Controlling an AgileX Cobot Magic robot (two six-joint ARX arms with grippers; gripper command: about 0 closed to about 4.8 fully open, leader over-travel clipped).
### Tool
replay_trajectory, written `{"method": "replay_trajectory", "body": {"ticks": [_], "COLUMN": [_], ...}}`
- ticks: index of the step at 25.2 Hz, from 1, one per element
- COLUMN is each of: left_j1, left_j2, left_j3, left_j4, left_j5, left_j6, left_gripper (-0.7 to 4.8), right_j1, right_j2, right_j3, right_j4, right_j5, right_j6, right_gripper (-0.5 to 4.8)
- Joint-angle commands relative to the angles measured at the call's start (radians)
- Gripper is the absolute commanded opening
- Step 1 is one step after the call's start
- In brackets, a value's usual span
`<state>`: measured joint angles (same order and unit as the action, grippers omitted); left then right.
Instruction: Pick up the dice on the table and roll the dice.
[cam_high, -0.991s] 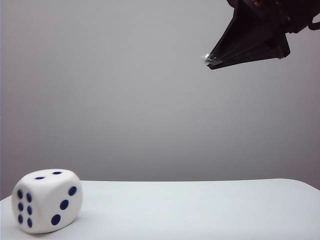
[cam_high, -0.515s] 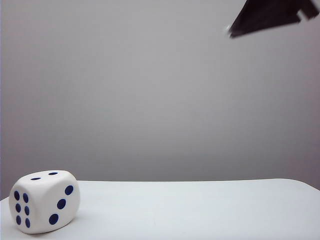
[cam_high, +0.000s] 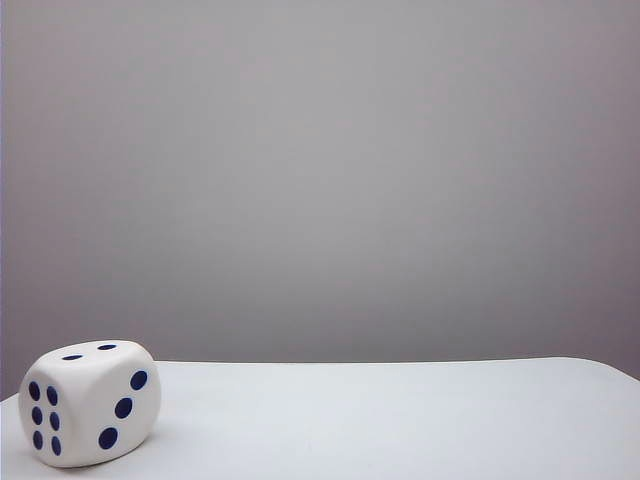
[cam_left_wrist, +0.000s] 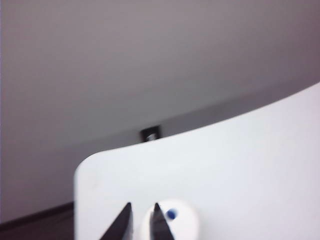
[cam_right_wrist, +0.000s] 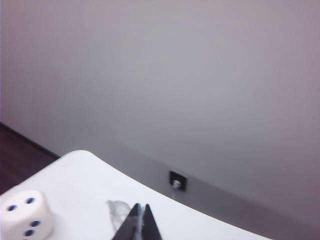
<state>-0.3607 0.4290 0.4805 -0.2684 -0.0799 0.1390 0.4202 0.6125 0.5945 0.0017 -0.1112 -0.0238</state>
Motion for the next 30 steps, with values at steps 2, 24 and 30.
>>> {"method": "replay_trajectory", "body": {"ticks": [2,24,30], "left_j1": [0.002,0.164,0.165], "left_j2": [-0.034,-0.428,-0.428], "left_j3": [-0.008,-0.273,-0.366], "left_j4": [0.134,0.106,0.167], "left_j5": [0.035,0.044,0.088], "left_j6": [-0.027,-0.25,-0.262], "left_gripper": [0.5,-0.06,-0.06], "right_j1": [-0.096,-0.182,-0.185], "right_j2": [-0.193,-0.61,-0.613], "right_j3": [-0.109,-0.457,-0.555], "right_j4": [0.082,-0.013,0.002], "right_j5": [0.008,0.057,0.167], "right_j6": [0.009,0.202,0.238], "right_gripper": [-0.08,-0.07,-0.07]}}
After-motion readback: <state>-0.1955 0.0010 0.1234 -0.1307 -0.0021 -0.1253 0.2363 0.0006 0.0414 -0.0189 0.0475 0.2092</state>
